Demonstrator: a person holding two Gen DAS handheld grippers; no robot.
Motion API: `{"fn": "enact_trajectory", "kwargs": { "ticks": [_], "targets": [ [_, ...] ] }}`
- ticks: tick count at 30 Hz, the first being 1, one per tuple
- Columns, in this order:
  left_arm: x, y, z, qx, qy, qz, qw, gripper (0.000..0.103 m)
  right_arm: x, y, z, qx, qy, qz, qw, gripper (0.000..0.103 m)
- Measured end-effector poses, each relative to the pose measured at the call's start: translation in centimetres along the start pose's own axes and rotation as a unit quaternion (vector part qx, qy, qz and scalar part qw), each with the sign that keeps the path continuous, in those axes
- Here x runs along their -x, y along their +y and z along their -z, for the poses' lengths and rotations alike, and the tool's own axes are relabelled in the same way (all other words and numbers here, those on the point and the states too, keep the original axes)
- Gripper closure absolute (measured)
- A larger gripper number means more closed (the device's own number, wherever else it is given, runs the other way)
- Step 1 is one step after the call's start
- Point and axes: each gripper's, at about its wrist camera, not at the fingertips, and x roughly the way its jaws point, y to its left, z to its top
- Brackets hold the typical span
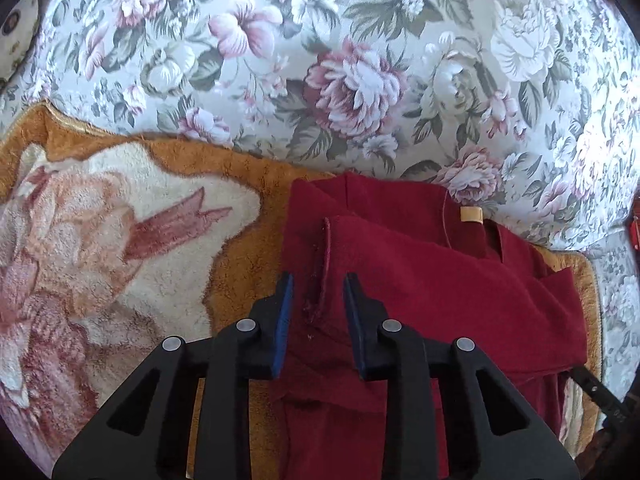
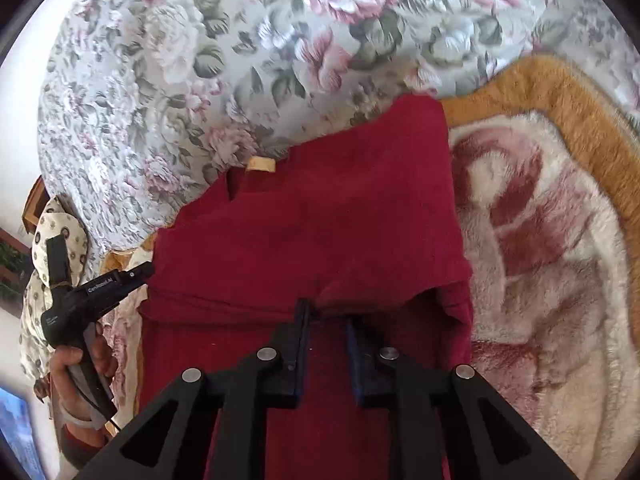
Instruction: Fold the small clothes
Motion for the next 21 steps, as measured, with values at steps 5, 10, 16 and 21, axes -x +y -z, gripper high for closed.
{"fn": "enact_trajectory", "kwargs": {
  "ticks": [5, 10, 16, 21],
  "targets": [
    [2.0, -1.8, 0.5, -0.017, -0.035, 0.034, 0.9986, 0.06, 5.0, 1.9, -0.7, 0.054, -0.095, -0.042, 0.993, 0.087],
    [-1.0, -4.0, 2.3, -0.047, 0.006, 0.035, 0.9983, 0.058, -0.4, 2.6, -1.6, 0.095, -0.081, 0.079, 0.989, 0.087],
    [-3.4, -4.5, 3.7, -0.063, 0.021, 0.026, 0.9975, 0.058, -3.6, -0.3, -0.7, 0.169, 0.003, 0.19, 0.967, 0.091],
    [-3.0, -4.8, 4.1, -0.071, 0.015, 0.019, 0.9972, 0.055, -2.9, -0.1, -0.6, 0.147, -0.014, 0.181, 0.972, 0.091]
  ]
}}
